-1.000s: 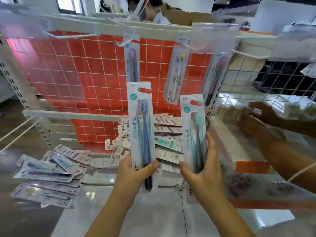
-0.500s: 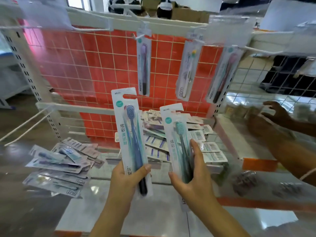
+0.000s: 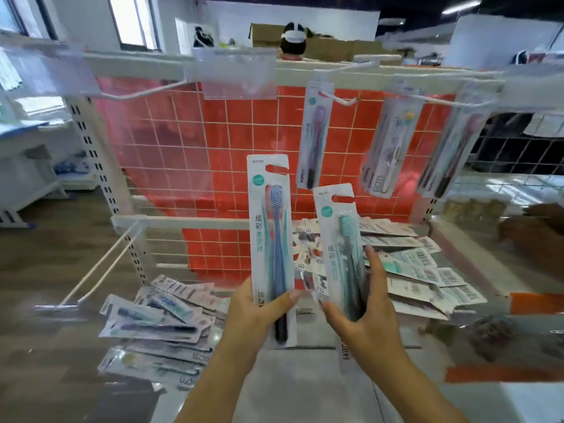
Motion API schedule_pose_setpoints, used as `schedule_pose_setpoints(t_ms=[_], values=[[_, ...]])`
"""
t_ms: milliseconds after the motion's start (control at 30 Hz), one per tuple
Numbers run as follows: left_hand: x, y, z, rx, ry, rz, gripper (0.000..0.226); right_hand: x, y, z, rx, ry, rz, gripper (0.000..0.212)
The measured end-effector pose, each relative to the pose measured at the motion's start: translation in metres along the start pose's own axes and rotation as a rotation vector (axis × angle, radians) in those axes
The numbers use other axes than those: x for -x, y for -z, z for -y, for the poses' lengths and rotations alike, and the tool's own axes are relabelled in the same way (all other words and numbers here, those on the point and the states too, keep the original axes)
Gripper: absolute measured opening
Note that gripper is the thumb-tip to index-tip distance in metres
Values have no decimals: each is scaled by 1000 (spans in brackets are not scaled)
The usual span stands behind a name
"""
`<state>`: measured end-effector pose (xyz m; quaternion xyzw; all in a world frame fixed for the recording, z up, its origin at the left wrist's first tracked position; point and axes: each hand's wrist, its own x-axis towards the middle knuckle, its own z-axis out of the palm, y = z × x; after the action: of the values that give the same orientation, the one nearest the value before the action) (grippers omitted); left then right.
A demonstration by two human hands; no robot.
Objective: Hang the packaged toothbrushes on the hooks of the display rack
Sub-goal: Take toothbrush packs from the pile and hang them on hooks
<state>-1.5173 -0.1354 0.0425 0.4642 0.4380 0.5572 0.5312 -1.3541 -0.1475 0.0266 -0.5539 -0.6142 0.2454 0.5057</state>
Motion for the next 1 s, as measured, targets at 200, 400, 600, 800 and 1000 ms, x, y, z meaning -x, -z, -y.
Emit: schedule_pose_setpoints(t_ms=[200,400,600,800,1000], values=[[-21,48,-16,24,-49,34,38,3,-49,15,-45,-17,-7,96],[-55,68,-40,55,-90,10,33,14,-79,17,-56,-101,-28,97],[-85,54,-66,12,-149,143,19,19,-82,21,-69,-195,-73,95],[-102,43,-58,-117,-145,220,24,18,-78,21,-55,-214,-119,97],[-129,35,-62,-197,-137,99,24,13,-73,18,-52,-246,-118,98]])
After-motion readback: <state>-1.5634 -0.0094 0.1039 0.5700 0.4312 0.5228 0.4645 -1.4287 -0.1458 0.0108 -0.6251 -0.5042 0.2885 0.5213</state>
